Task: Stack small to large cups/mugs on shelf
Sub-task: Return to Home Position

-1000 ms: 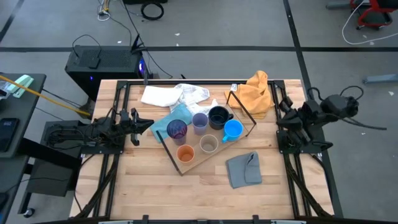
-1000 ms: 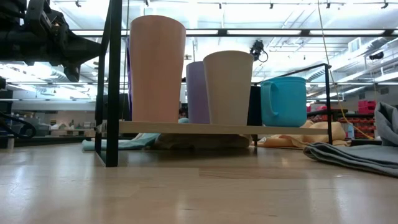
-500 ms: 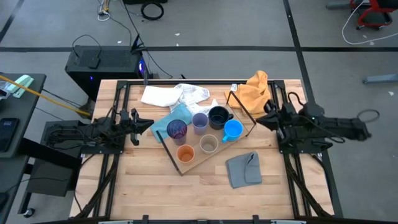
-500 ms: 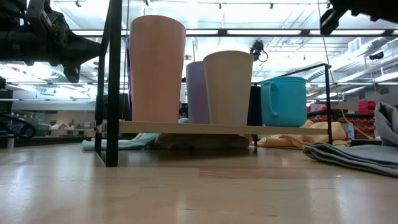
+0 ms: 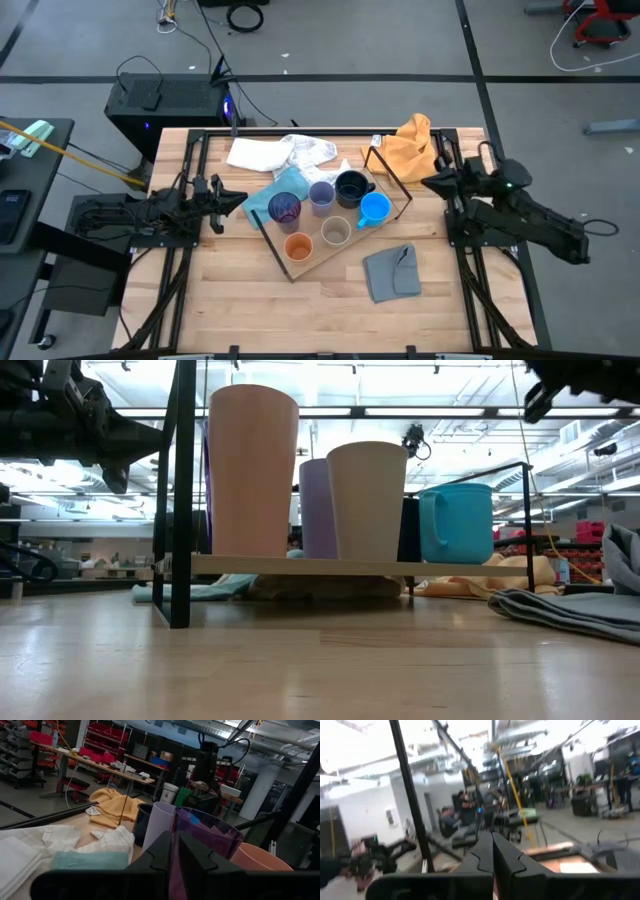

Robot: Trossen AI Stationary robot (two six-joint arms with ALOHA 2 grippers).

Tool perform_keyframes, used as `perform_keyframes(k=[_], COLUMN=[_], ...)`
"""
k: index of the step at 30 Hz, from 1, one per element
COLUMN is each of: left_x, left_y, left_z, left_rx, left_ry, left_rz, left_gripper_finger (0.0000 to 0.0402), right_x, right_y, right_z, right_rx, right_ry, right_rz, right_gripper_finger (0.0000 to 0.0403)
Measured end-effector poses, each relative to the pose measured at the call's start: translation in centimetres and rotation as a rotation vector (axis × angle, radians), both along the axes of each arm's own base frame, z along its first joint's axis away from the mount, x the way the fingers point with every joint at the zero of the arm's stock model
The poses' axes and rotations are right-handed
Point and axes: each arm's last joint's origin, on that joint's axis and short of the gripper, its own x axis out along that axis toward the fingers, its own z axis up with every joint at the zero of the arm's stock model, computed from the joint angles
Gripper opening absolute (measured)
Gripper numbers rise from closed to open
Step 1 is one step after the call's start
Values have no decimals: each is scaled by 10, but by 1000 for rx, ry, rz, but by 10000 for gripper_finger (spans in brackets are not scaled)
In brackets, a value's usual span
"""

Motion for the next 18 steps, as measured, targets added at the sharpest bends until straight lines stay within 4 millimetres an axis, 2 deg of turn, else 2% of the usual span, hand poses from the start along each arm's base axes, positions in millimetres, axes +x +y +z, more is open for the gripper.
perform_keyframes(k=[6, 13, 18], left_x=[0, 0, 0], left_y=[0, 0, 0], left_z=[0, 0, 0], left_rx=[0, 1, 0], left_ry=[5, 5, 4], left_rz=[0, 0, 0], left_gripper_finger=[32, 31, 40], right_x=[-12, -12, -14], right_y=[4, 3, 5], right_z=[4, 6, 11], right_rx=[31, 30, -12], right_ry=[-91, -129, -182], right_rz=[-110, -259, -294], right_gripper_finger=[1, 0, 1])
